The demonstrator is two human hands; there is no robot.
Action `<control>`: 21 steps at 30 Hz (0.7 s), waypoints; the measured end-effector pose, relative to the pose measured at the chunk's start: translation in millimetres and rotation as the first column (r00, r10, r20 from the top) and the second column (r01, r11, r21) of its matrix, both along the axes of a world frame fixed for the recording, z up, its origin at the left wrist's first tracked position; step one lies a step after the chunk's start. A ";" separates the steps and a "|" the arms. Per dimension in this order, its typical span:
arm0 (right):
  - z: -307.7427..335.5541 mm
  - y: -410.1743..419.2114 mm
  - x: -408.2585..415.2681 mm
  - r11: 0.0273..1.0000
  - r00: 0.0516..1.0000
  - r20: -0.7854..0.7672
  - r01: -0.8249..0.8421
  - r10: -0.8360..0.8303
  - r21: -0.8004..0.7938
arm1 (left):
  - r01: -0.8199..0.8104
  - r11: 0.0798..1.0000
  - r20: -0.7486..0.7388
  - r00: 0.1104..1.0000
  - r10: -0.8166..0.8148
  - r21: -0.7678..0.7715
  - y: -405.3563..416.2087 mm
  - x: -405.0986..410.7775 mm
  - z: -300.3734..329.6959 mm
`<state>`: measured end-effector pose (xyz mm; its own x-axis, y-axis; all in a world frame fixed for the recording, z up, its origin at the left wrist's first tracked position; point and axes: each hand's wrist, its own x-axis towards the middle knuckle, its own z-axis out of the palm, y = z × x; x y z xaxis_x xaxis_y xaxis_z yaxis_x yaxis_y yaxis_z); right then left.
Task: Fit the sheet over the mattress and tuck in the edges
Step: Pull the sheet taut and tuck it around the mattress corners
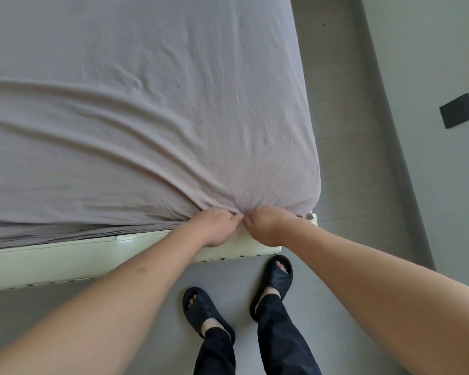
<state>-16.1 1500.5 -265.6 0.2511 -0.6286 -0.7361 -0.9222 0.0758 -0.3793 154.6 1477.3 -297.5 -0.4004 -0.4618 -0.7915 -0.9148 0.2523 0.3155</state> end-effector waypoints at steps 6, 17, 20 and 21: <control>-18.1 37.1 -77.6 0.726 0.705 -0.201 0.686 -0.681 -0.054 | -0.227 0.932 0.116 0.973 0.202 0.283 -20.5 -24.7 12.6; -75.0 44.5 -69.3 0.442 0.405 0.189 0.864 -0.895 0.242 | -0.164 0.799 -0.243 0.970 0.023 -0.579 36.5 -14.1 -10.4; -84.5 42.5 -81.0 0.488 0.448 0.200 0.835 -0.871 0.255 | -0.200 0.932 -0.143 0.976 0.163 -0.302 30.0 -50.3 -0.3; -89.5 41.3 -86.0 0.527 0.498 0.178 0.825 -0.849 0.205 | -0.158 0.956 -0.067 0.987 0.146 -0.249 22.9 -60.8 -0.4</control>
<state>-102.1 1541.8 -355.1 -0.1960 -0.5771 -0.7928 -0.2953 0.8057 -0.5135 93.8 1500.2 -297.8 -0.3438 -0.7023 -0.6234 -0.9342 0.1883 0.3031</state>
